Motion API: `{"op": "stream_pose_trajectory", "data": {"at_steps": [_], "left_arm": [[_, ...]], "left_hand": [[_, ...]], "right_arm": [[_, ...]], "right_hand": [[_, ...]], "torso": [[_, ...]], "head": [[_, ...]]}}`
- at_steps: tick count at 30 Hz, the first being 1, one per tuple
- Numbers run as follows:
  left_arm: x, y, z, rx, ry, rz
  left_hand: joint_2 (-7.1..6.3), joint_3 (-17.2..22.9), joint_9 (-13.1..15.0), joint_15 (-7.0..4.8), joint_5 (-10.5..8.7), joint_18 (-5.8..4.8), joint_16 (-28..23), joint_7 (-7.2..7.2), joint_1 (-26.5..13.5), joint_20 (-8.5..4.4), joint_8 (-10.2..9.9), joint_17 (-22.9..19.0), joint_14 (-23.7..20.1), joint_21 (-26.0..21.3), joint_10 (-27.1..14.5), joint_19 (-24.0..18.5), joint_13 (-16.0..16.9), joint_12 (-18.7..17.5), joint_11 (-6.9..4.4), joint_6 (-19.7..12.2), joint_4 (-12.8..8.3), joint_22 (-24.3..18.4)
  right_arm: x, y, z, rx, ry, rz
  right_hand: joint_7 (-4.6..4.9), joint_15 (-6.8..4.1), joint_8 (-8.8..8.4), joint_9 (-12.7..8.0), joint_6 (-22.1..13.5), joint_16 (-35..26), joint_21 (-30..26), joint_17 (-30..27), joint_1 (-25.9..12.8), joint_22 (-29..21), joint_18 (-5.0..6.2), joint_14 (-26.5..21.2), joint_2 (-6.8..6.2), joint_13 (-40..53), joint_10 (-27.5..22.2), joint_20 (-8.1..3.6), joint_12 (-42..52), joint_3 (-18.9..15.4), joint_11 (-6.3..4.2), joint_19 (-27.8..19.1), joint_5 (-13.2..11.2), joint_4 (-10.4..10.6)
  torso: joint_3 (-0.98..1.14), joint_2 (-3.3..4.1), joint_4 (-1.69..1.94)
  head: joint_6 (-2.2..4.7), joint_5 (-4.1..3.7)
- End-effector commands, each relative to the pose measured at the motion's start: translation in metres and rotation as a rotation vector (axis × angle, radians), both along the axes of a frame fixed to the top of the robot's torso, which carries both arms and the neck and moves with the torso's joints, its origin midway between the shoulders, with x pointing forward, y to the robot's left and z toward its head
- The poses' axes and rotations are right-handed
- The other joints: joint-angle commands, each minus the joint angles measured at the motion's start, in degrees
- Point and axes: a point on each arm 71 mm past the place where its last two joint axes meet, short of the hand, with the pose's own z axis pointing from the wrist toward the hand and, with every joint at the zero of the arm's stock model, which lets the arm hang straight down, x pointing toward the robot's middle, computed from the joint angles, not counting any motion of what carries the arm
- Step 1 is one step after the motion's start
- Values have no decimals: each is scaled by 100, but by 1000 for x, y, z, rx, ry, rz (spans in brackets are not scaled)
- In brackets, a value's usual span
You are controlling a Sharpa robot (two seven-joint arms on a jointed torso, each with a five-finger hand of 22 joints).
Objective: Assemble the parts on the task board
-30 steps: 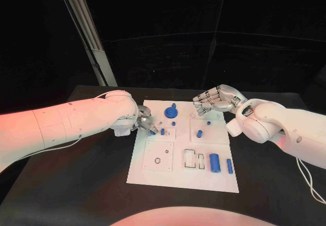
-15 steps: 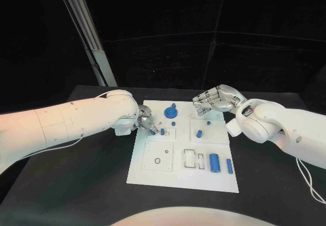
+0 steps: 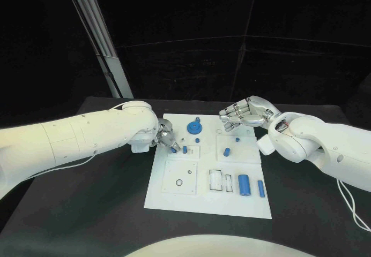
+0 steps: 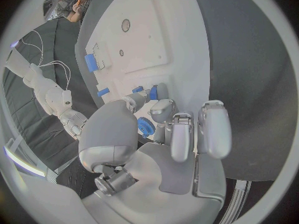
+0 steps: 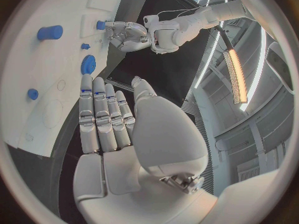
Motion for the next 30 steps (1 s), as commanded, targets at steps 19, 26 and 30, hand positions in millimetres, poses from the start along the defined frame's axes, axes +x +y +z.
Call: {"op": "stream_pose_trajectory", "data": {"at_steps": [19,26,30], "left_arm": [[-1,-2,-1,5,11,-3],[1,-3,-1,6,7,2],[2,-1,-1,7,5,8]], "left_hand": [[-66,-999,-69,-45,-11,-95,18,-3,-361,-24,-68,1510,596,66,63,110,65,15,9,144,441,79],[-45,-1103,-76,-47,-8,-91,18,-4,-326,-27,-73,1510,596,55,55,105,47,-3,7,142,466,66],[-32,-1147,-79,-48,-6,-90,18,-3,-299,-28,-76,1510,596,51,51,103,41,-10,7,139,471,62]], "right_arm": [[0,2,1,4,-4,12],[0,2,1,4,-3,13],[0,2,1,3,-3,12]], "right_hand": [[3,4,-6,-3,-57,-8,-35,-11,-56,-16,17,-58,16,-3,-43,23,41,-6,-5,1,42,-34],[4,4,-6,-3,-58,-8,-36,-11,-60,-17,17,-59,18,-2,-44,23,42,-6,-5,2,43,-32],[5,5,-6,-3,-59,-7,-39,-12,-70,-19,17,-61,22,-2,-46,25,44,-7,-4,3,47,-26]], "torso": [[-2,-1,3],[-1,1,-7],[-4,0,7]], "head": [[-7,-9],[6,-8],[4,-22]]}}
